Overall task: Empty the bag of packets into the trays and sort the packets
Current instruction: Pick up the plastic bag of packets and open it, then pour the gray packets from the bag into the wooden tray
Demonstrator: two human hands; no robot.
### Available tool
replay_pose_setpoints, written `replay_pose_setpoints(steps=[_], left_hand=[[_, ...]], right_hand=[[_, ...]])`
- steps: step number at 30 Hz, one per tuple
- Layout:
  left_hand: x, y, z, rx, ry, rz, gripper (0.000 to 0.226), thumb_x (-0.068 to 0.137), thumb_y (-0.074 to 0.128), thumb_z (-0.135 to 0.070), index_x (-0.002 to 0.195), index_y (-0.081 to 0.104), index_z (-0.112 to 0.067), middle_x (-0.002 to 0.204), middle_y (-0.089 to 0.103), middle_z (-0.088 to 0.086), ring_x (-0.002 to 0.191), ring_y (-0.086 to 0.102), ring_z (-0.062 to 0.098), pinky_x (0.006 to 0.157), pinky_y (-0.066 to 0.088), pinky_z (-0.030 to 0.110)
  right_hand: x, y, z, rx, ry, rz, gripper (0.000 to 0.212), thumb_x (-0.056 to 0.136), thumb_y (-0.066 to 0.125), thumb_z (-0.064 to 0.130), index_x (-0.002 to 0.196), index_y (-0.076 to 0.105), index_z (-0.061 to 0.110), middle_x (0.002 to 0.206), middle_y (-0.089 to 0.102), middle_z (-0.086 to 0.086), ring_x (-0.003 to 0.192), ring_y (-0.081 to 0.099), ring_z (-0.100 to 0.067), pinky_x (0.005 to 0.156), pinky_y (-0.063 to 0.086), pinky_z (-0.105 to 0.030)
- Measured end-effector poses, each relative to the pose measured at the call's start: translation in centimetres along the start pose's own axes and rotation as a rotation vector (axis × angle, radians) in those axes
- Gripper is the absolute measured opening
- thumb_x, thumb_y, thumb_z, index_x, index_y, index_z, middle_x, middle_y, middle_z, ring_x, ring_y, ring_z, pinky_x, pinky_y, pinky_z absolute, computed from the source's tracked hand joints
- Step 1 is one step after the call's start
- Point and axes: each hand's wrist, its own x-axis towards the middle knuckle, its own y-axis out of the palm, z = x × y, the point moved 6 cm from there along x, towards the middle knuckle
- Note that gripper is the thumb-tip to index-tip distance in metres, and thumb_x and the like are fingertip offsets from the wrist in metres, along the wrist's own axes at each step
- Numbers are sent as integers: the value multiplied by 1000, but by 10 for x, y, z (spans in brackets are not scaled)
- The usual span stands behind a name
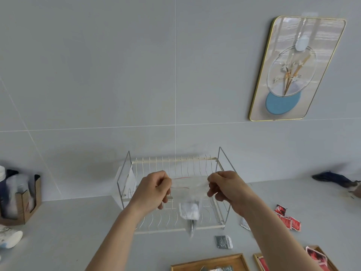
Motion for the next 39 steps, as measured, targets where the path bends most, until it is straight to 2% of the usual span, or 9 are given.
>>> replay_pose_setpoints(steps=[7,11,18,22,25,29,32,35,39], left_hand=[[0,1,-5,460,188,16,24,97,51,-23,74,46,-24,59,58,-8,51,56,-1,51,41,24],[0,0,2,-109,63,-28,17,89,49,-33,93,62,-23,94,72,-6,84,69,10,83,55,42],[-10,48,2,-153,67,352,107,66,78,0,146,32,-54,153,37,-26,143,33,2,117,34,39],[-9,76,-11,-229,91,449,64,75,84,-6,128,59,-32,120,72,-5,113,68,17,90,58,39],[-8,83,-4,-294,27,264,34,83,79,-14,112,67,-27,109,77,-5,105,72,15,89,58,33],[-8,86,22,-577,-153,72,28,88,73,-15,115,66,-19,109,76,9,99,74,20,78,59,34],[-6,96,32,-753,-223,-5,27,91,68,-12,117,64,-18,107,78,6,94,76,18,68,57,29],[-7,113,38,-874,-260,-17,30,92,65,-16,121,60,-17,108,77,11,89,76,21,62,57,30],[-13,139,50,-886,-267,32,29,95,61,-13,124,61,-15,116,74,15,103,72,29,76,55,34]], right_hand=[[4,1,9,-118,-106,1,19,96,46,7,83,61,5,82,66,-9,65,68,-19,53,47,-30],[2,5,18,114,-132,79,20,96,45,4,82,59,4,83,60,-12,67,62,-24,58,47,-34],[0,12,34,499,-128,410,23,97,49,9,75,56,11,76,56,-6,65,53,-24,62,46,-33],[4,11,35,618,-116,467,19,97,53,11,78,57,8,77,54,-7,64,55,-21,63,52,-34],[12,-3,16,636,-105,304,13,93,61,21,88,64,10,83,62,-8,70,61,-24,67,52,-35],[19,-31,-43,608,-21,92,46,88,61,54,106,67,12,100,72,-11,86,72,-27,76,54,-38],[7,-18,-93,555,75,257,75,81,63,66,129,62,8,125,68,-21,112,67,-37,93,55,-48],[-10,14,-119,565,107,459,82,75,82,49,138,54,4,138,55,-32,129,53,-49,106,46,-61],[-9,27,-139,694,110,284,61,84,78,27,135,56,2,129,63,-31,118,62,-48,99,52,-58]])
